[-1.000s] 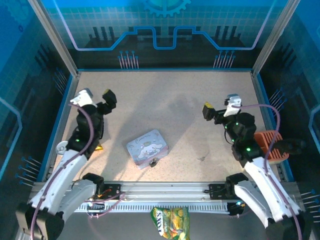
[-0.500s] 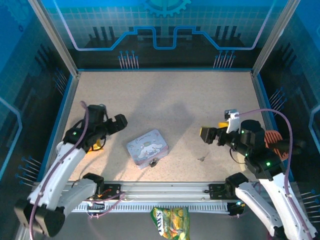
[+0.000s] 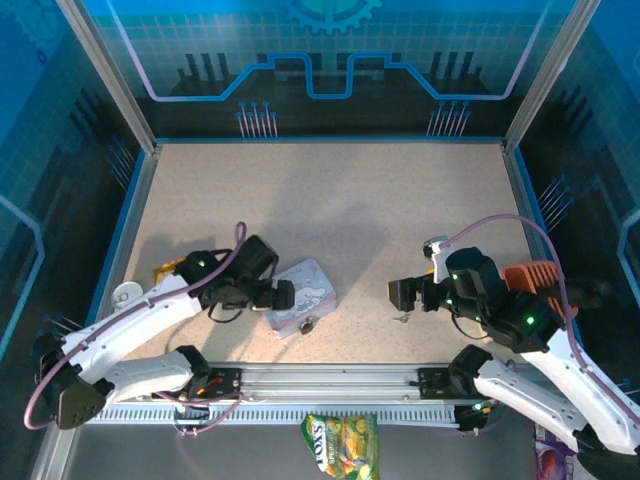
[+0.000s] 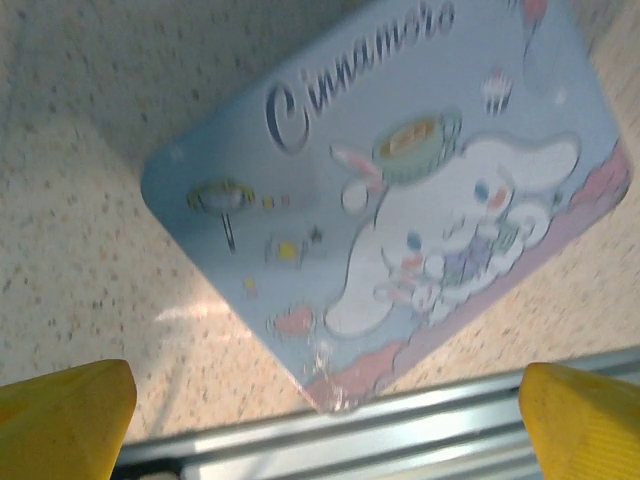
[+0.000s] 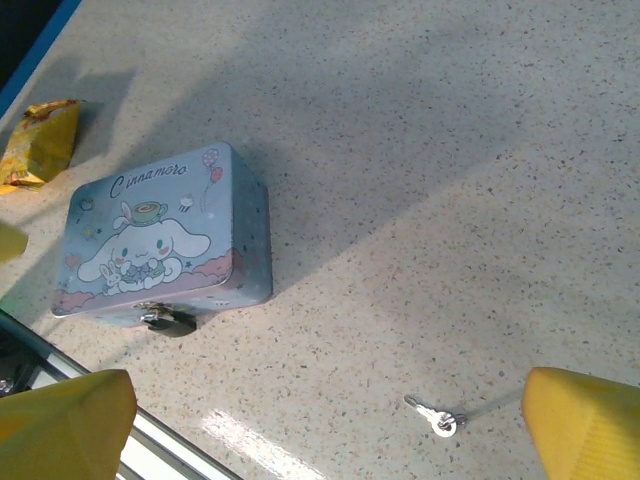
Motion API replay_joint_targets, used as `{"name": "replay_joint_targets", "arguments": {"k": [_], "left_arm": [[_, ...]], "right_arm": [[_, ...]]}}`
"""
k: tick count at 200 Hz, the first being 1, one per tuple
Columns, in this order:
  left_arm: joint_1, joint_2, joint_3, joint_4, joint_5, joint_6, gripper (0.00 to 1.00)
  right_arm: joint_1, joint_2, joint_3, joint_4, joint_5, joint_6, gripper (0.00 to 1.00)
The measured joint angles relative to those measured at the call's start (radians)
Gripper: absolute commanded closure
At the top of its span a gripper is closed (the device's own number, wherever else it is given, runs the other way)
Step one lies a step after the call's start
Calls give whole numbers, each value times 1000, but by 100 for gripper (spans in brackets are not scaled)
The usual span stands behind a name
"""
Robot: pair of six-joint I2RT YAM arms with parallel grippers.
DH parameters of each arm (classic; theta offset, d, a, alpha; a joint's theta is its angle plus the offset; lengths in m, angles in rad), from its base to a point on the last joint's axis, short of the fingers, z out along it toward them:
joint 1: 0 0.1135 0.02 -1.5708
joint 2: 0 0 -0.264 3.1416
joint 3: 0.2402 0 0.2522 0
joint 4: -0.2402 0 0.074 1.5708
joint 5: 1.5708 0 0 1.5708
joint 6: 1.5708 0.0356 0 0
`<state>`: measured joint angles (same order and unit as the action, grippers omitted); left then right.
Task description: Unlock the padlock with the key
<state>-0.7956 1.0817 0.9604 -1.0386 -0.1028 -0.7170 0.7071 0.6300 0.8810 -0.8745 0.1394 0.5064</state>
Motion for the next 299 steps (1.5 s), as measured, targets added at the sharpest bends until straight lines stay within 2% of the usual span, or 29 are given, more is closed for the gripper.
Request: {"name": "replay_joint_targets", "arguments": {"k": [45,90,162,216,299], "left_arm": [[-198,43,-24,-37,-13,-79,1],[-269,159,-60,-11,-44,-94,1],[-274,255,-82,126,-149,-93,1],[-267,333,-79,160,-216,-93,1],[-119,335,-71,314,-243,-50,1]], "right_arm": [[21,13,-47,57,10,22,0],[26,71,-51,85,11,21,0],[39,71,-77,116,11,48,0],[48,82,-77,120,12,55,0],[87,163,-91,117,48,79,1]]}}
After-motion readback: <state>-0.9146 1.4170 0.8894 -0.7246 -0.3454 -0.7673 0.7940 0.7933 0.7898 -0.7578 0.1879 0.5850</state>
